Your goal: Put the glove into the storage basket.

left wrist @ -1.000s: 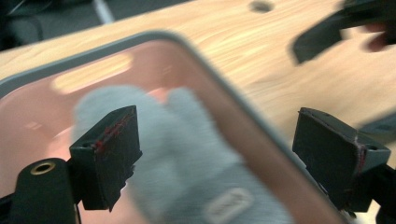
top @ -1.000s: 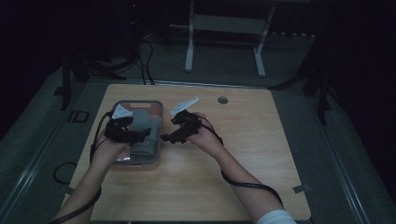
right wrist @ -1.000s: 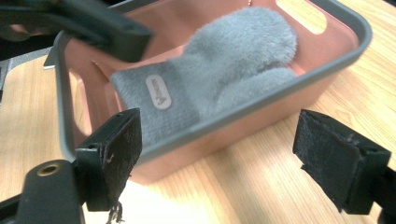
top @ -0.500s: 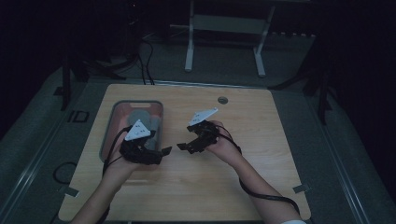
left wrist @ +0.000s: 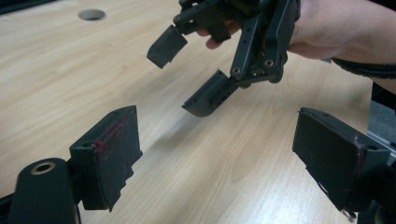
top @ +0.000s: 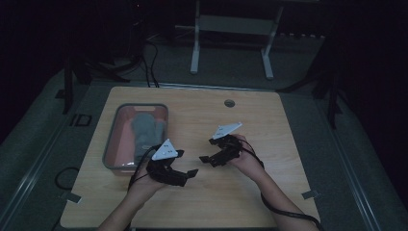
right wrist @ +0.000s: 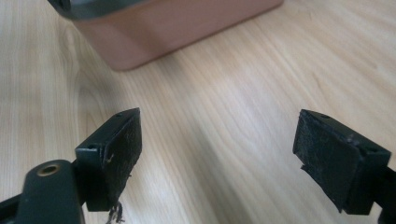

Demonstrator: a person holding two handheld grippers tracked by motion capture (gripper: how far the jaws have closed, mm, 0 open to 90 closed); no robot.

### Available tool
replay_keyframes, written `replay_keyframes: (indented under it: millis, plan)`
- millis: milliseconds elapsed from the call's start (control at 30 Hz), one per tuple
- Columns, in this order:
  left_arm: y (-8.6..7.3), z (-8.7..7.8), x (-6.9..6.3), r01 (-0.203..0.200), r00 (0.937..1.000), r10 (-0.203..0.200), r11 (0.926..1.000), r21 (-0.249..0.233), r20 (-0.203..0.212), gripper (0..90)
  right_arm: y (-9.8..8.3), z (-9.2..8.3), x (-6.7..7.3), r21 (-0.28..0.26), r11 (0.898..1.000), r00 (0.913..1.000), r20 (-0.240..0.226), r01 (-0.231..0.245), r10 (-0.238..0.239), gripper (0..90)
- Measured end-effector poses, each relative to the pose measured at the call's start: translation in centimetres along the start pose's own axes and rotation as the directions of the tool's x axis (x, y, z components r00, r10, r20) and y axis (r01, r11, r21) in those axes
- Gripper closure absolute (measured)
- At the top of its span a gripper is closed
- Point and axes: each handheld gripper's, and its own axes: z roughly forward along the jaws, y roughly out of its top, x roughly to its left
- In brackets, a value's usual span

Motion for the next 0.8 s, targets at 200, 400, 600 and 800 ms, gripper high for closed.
replay_keyframes:
  millis: [200, 400, 600, 800]
  plan:
    - [-1.6, 2.4, -0.5, 0.009, 0.9992, -0.01, 0.9998, 0.016, 0.037, 15.5, -2.2, -0.2, -0.1, 0.007, 1.0, 0.9999, 0.012, -0.008, 0.008, 14.8]
    - [-3.2, 4.4, -1.3, -0.02, 0.9957, 0.015, 0.9983, 0.054, 0.091, 15.5, -4.6, -0.5, -0.3, 0.008, 1.0, 0.9997, 0.009, -0.021, 0.021, 14.3]
    - [-4.4, 5.4, -1.7, -0.018, 0.9945, 0.01, 0.9968, 0.078, 0.104, 15.5, -7.1, -1.4, -0.2, 0.01, 1.0, 0.9998, 0.02, -0.005, 0.005, 14.2]
    - [-5.0, 5.7, -1.9, -0.008, 0.9946, 0.001, 0.9979, 0.065, 0.104, 15.4, -9.2, -2.5, 0.2, -0.015, 1.0, 0.9996, 0.029, 0.001, 0.0, 14.1]
